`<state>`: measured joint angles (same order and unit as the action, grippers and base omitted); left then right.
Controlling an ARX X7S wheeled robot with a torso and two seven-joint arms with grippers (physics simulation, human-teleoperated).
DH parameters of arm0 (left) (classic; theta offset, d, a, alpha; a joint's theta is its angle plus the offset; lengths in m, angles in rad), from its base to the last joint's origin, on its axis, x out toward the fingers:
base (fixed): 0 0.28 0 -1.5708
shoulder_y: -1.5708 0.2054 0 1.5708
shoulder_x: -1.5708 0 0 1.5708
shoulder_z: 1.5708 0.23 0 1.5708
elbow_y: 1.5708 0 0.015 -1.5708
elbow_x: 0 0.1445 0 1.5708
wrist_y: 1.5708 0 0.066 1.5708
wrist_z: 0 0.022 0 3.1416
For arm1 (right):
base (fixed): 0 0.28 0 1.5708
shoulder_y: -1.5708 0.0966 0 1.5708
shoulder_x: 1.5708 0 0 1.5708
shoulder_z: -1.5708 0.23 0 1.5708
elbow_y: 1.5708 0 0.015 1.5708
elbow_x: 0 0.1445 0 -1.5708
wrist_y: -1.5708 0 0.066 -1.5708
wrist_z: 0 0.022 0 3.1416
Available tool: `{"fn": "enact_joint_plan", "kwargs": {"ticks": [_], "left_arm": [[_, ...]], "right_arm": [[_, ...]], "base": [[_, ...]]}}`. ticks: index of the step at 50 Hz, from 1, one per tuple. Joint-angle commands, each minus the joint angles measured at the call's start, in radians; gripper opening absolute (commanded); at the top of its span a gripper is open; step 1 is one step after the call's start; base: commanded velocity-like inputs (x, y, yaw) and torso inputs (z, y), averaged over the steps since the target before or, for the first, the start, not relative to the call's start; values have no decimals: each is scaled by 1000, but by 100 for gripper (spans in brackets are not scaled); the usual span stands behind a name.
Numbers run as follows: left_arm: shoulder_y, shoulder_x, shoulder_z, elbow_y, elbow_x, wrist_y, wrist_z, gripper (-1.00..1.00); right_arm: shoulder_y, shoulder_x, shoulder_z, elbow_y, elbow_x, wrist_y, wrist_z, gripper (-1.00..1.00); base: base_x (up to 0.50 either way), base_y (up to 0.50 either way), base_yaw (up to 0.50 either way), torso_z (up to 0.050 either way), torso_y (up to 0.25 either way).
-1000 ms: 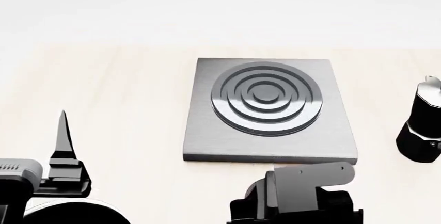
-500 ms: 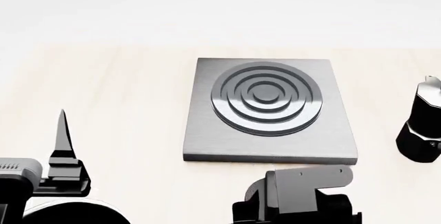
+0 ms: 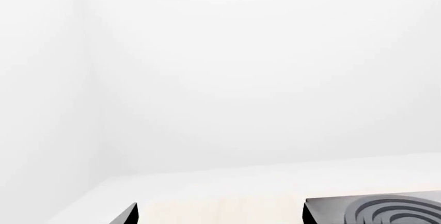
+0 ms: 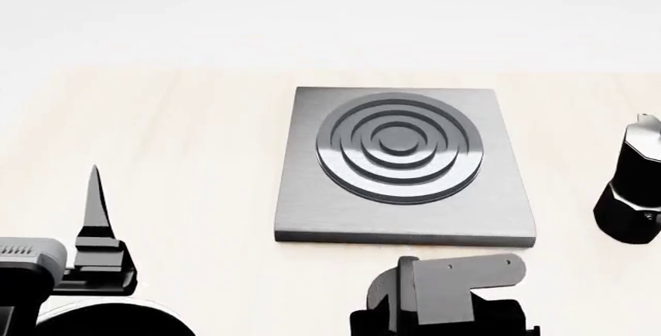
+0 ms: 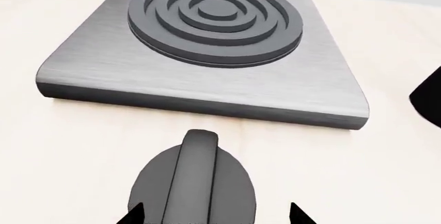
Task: Turn on the stove.
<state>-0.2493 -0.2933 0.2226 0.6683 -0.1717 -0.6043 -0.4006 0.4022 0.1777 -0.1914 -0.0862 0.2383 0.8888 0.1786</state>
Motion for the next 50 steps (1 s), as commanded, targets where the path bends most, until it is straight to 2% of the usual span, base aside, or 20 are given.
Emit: {"fn": "enact_joint_plan", "kwargs": {"ticks": [1,50], "left_arm": [[-1,-4,7,0,2,0,-6,100],[-4,-15,12,-2,-19,4,-19,100]], "right_arm": [[2,3,-7,26,4,-11,0,100],[18,9,-16,149,6,-64,29,100]], "base": [[0,0,0,0,0],[0,0,0,0,0]]}}
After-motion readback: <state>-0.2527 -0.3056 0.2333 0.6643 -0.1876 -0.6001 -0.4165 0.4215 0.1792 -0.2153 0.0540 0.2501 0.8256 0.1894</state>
